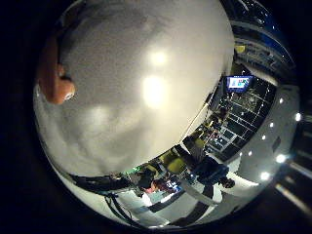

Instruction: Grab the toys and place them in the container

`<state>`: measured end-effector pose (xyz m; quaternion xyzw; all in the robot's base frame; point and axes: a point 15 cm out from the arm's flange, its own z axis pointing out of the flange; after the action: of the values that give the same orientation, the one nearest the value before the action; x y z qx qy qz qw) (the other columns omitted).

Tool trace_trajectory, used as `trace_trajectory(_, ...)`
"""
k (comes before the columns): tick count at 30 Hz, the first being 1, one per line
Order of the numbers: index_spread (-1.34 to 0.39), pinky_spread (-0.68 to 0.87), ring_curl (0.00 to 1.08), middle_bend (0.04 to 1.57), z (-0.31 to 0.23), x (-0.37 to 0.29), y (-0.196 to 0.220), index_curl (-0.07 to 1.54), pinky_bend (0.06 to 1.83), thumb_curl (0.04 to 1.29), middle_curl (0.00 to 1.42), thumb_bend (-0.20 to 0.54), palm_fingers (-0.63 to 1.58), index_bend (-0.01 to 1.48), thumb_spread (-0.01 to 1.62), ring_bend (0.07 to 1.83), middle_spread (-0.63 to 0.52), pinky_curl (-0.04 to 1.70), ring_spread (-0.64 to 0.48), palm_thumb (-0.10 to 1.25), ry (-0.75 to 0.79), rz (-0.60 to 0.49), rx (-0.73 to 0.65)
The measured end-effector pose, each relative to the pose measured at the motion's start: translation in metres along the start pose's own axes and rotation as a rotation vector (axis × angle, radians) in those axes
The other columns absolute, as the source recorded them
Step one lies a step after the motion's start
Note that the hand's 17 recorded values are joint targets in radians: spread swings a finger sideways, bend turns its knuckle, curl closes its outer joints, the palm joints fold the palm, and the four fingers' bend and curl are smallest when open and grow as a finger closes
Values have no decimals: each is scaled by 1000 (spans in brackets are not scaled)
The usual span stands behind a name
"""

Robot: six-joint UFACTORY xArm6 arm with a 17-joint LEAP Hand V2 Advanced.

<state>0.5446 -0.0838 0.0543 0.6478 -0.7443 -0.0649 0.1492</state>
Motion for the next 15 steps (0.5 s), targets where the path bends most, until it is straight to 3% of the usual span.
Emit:
trace_trajectory(2, -306, 498, 164, 236, -6, 6, -11, 577, 324, 382, 296, 161, 596, 895, 1032, 182, 10, 177, 204, 812, -9, 13, 47)
trace_trajectory(5, -335, 477, 155, 307, -33, 17, -31, 595, 288, 407, 324, 187, 676, 947, 1028, 177, -65, 160, 137, 922, -26, 35, 163)
trace_trajectory(7, -360, 451, 148, 341, -59, 27, -33, 622, 274, 421, 347, 157, 669, 973, 1014, 180, -142, 150, 65, 975, -30, 46, 221)
trace_trajectory(15, -384, 419, 128, 363, -129, 58, -10, 640, 263, 436, 385, 59, 638, 993, 1028, 178, -223, 132, -18, 1050, -30, 43, 319)
